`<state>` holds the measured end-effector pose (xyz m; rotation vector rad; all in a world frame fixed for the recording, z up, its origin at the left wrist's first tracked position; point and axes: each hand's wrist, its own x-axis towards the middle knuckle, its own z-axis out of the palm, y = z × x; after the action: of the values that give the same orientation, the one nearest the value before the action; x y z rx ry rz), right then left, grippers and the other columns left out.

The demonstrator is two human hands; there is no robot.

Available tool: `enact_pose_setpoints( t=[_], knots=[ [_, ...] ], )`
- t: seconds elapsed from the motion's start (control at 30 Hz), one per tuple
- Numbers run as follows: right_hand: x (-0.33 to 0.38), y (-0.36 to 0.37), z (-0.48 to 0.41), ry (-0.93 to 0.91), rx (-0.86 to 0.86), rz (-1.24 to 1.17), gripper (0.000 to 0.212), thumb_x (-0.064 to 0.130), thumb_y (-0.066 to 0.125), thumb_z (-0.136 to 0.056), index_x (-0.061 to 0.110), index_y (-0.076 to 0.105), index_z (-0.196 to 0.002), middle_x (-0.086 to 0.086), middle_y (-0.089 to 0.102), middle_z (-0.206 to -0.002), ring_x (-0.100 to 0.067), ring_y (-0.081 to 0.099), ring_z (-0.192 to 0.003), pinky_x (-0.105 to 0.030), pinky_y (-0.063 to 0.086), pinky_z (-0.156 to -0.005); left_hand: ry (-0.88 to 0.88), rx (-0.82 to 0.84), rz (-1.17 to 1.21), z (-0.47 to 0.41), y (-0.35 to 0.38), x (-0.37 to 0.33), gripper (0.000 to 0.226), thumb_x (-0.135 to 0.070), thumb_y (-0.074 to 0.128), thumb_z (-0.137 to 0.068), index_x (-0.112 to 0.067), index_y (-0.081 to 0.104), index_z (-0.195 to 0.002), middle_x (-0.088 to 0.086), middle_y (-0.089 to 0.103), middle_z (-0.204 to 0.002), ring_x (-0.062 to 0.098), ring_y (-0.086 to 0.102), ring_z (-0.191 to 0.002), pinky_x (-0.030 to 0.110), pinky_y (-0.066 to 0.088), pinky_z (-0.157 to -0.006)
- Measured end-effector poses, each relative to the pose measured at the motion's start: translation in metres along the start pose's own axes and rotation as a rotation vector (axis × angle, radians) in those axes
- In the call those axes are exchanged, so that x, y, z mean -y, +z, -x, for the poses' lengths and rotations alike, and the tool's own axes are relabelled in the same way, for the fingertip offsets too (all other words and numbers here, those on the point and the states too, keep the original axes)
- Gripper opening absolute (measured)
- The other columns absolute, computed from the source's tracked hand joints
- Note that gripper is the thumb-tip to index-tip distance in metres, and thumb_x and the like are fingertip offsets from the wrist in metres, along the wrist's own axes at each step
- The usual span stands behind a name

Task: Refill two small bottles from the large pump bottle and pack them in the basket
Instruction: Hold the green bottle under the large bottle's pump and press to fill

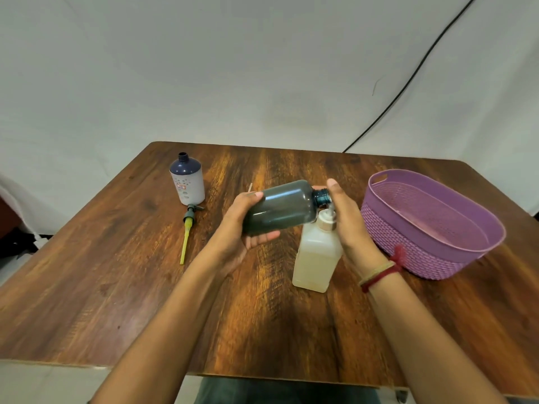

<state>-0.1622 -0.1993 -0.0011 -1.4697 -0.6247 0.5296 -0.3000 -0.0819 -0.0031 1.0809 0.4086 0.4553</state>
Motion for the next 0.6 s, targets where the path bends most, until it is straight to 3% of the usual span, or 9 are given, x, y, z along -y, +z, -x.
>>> enact_pose_setpoints(
  t=[0.07, 0.2, 0.33, 0.43, 0.5, 0.6],
  knots=[
    [0.0014, 0.0018, -0.0005, 0.049, -0.013, 0.002, 0.048, 0.052, 0.035, -0.094, 0.012, 0.061, -0.094, -0.007, 0.065, -0.085, -0.014, 0.063, -0.069, -0.023, 0.052, -0.061, -0.022, 0.040, 0.100, 0.0021, -0.0039, -0.0032, 0.036, -0.031, 0.056, -0.080, -0.013, 0.055, -0.111, 0.016, 0.057, -0.112, 0.023, 0.069, -0.083, 0.024, 0.059, -0.057],
    [0.0001, 0.0005, -0.0010, -0.048, -0.018, 0.042, 0.036, 0.041, 0.029, -0.100, 0.027, 0.058, -0.117, -0.003, 0.055, -0.121, -0.017, 0.061, -0.096, -0.027, 0.053, -0.070, -0.059, 0.069, 0.123, 0.0037, -0.0043, -0.0027, 0.043, -0.040, 0.054, -0.084, -0.012, 0.054, -0.118, 0.023, 0.060, -0.111, 0.027, 0.070, -0.070, 0.022, 0.057, -0.050],
    [-0.0012, -0.0042, 0.0000, -0.089, -0.004, 0.079, 0.034, 0.028, 0.032, -0.102, 0.032, 0.045, -0.133, 0.013, 0.045, -0.121, -0.001, 0.054, -0.099, -0.017, 0.048, -0.068, -0.071, 0.048, 0.152, 0.0046, -0.0021, 0.0021, 0.056, -0.047, 0.052, -0.083, -0.010, 0.051, -0.125, 0.027, 0.060, -0.116, 0.023, 0.070, -0.064, 0.020, 0.056, -0.047],
    [-0.0003, -0.0069, 0.0015, -0.042, 0.050, 0.047, 0.034, 0.035, 0.034, -0.100, 0.023, 0.056, -0.123, 0.002, 0.057, -0.115, -0.008, 0.062, -0.087, -0.018, 0.052, -0.060, -0.060, 0.030, 0.163, 0.0051, -0.0016, 0.0041, 0.060, -0.047, 0.052, -0.083, -0.008, 0.050, -0.128, 0.029, 0.059, -0.118, 0.023, 0.070, -0.064, 0.020, 0.055, -0.047],
    [0.0005, -0.0058, 0.0025, 0.026, 0.054, -0.037, 0.040, 0.041, 0.039, -0.097, 0.010, 0.061, -0.109, -0.005, 0.065, -0.094, -0.009, 0.065, -0.069, -0.019, 0.052, -0.057, -0.046, 0.025, 0.166, 0.0054, 0.0005, 0.0034, 0.060, -0.048, 0.052, -0.083, -0.008, 0.051, -0.127, 0.029, 0.060, -0.118, 0.023, 0.070, -0.063, 0.020, 0.055, -0.047],
    [0.0027, -0.0031, 0.0030, 0.060, 0.018, -0.075, 0.039, 0.045, 0.040, -0.095, 0.012, 0.061, -0.088, 0.001, 0.066, -0.073, -0.007, 0.064, -0.059, -0.020, 0.052, -0.054, -0.032, 0.006, 0.163, 0.0051, 0.0037, 0.0032, 0.056, -0.048, 0.052, -0.085, -0.009, 0.053, -0.125, 0.028, 0.062, -0.115, 0.022, 0.069, -0.061, 0.020, 0.055, -0.046]
  ],
)
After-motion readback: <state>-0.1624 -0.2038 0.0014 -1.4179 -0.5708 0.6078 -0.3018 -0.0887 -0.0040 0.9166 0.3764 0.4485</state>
